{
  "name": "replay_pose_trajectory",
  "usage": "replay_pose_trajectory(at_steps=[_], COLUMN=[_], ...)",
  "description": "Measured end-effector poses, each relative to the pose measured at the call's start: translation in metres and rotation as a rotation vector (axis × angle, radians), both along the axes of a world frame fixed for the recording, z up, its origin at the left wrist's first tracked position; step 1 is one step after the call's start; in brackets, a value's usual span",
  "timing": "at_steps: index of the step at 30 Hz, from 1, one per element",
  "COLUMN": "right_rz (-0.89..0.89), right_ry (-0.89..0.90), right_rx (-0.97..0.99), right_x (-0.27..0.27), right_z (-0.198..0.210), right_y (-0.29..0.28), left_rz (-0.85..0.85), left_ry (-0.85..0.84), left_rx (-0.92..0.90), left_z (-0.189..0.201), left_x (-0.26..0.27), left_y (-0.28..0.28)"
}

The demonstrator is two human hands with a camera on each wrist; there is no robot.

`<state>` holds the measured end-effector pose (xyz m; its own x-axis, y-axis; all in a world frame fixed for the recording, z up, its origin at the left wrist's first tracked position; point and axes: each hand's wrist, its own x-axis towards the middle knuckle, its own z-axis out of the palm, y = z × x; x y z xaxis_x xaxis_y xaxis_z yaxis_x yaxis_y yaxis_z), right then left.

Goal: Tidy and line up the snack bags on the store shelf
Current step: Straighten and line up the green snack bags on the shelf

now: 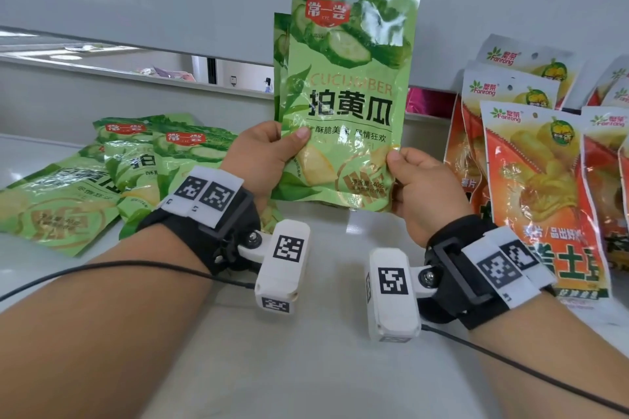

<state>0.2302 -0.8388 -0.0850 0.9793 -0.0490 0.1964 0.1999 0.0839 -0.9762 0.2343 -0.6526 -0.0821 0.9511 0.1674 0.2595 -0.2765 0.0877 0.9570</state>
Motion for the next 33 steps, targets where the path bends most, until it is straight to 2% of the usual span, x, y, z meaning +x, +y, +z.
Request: replay_pose_trajectory(at_steps=[3,6,8,17,22,29,33], right_rz=[0.036,0.174,0.202,0.159,0.153,0.156,0.047], right_ry=[-0.006,0.037,0.043,0.013,0.038,-0.003,0.008], right_rx=[0.010,-0.065,-0.112,-0.212,-0.118,-0.130,-0.164], right_x=[-0.002,-0.008,-0.010,-0.006,-0.005,-0.003,0.001], right_z=[0.000,-0.001,-0.003,-0.004,0.000,-0.003,-0.005], right_y=[0.001,0.005,0.008,0.006,0.005,0.005,0.004], left_rz=[0.011,0.041,0.057,0.054,0.102,0.080,0.090], left_ry=[-0.020,-0.031,-0.027,-0.037,-0.028,-0.034,-0.031], left_rx=[-0.033,-0.027,-0.007,-0.009,-0.024,-0.045,-0.029], left_z=[0.003,0.003,0.004,0.007,0.007,0.004,0.008], left_x=[-0.004,-0.004,-0.003,-0.005,-0.004,0.000,-0.002], left_y=[-0.001,0.002,0.002,0.000,0.004,0.007,0.005])
